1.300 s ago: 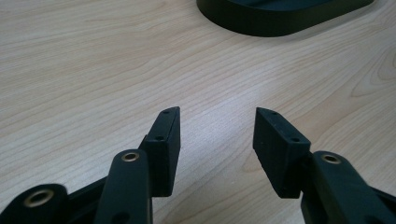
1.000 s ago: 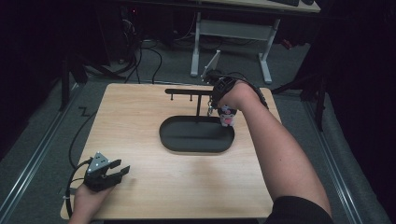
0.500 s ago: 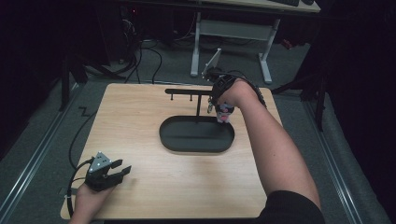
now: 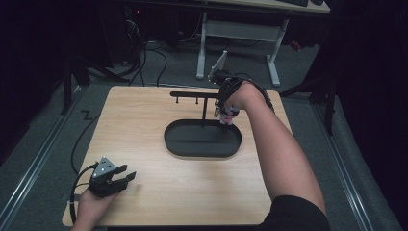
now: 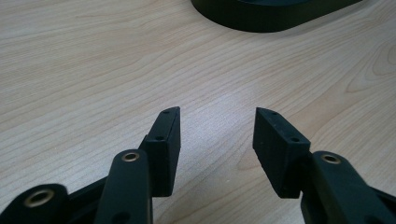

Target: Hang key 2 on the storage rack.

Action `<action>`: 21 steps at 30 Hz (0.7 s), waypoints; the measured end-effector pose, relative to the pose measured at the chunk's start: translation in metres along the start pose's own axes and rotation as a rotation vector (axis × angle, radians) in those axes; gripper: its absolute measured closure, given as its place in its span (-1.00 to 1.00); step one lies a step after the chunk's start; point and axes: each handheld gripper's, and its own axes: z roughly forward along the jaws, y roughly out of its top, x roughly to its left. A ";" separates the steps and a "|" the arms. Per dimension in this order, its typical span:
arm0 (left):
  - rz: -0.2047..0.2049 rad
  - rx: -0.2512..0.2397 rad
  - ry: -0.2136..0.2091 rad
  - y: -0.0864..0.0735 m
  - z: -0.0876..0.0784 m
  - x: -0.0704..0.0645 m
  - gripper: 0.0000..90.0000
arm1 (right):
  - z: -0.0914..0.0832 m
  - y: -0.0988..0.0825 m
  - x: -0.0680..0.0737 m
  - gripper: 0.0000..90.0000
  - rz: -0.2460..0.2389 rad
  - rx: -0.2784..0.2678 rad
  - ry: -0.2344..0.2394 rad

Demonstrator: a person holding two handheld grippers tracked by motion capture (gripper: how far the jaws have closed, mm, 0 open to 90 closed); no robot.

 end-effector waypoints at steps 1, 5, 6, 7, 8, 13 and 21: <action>0.000 -0.001 0.000 0.000 0.000 0.000 0.16 | 0.000 0.000 0.000 0.98 -0.004 0.003 -0.003; 0.001 -0.003 0.001 0.000 0.000 0.000 0.16 | 0.000 0.000 0.000 0.98 -0.002 -0.001 -0.003; 0.000 -0.003 0.000 0.000 0.000 0.000 0.16 | 0.000 0.000 0.000 0.98 -0.005 -0.002 -0.006; 0.001 0.001 -0.002 0.000 0.000 0.000 0.16 | 0.000 0.000 0.000 0.98 -0.004 -0.001 -0.004; 0.000 -0.004 0.001 0.000 0.000 0.000 0.16 | 0.000 0.000 0.000 0.98 -0.004 0.000 -0.004; 0.000 -0.002 -0.003 0.000 0.000 0.000 0.16 | 0.000 0.000 0.000 0.97 0.002 0.000 0.001; 0.002 0.000 -0.009 0.000 0.001 -0.001 0.16 | 0.001 0.000 0.000 0.92 0.013 0.005 -0.004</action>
